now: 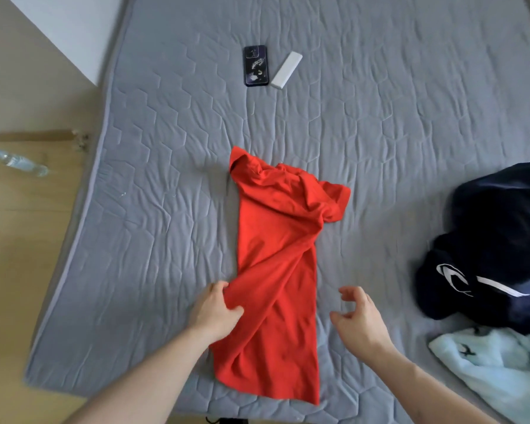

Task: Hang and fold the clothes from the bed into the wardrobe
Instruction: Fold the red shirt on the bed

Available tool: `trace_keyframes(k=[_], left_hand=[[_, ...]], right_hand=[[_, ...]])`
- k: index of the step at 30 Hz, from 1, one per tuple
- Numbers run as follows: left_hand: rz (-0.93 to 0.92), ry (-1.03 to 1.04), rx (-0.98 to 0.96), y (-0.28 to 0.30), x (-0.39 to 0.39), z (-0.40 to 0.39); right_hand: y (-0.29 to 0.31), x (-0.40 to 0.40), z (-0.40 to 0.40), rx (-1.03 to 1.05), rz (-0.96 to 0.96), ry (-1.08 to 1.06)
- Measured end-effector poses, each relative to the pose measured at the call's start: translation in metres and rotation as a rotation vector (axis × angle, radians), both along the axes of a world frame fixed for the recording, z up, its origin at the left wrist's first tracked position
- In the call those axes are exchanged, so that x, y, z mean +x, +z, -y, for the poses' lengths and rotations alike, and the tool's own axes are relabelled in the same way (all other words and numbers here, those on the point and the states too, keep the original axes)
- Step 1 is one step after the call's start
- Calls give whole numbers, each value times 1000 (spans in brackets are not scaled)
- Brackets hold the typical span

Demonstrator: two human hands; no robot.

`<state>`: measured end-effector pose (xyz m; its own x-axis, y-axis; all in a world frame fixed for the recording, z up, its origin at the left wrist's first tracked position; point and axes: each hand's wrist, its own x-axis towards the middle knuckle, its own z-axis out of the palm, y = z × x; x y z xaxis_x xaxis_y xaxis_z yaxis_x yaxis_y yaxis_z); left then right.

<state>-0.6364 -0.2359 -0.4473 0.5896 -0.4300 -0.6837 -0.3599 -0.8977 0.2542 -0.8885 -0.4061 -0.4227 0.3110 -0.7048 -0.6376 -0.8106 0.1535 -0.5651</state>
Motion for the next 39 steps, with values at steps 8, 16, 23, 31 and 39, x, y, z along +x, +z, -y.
trace_keyframes(k=[8, 16, 23, 31, 39], left_hand=[[-123, -2, 8, -22, -39, -108], [-139, 839, -205, -40, -30, -62], [56, -140, -563, 15, -82, -50], [-283, -600, -192, 4, -82, -36], [96, -38, -175, -31, 54, 59]], right_hand=[[-6, -9, -52, 113, -44, 84], [-12, -32, -57, 108, -129, 97], [-2, -34, -43, 110, -165, 75], [-7, -2, -5, 71, -154, 59], [-36, 93, 87, 70, -6, -207]])
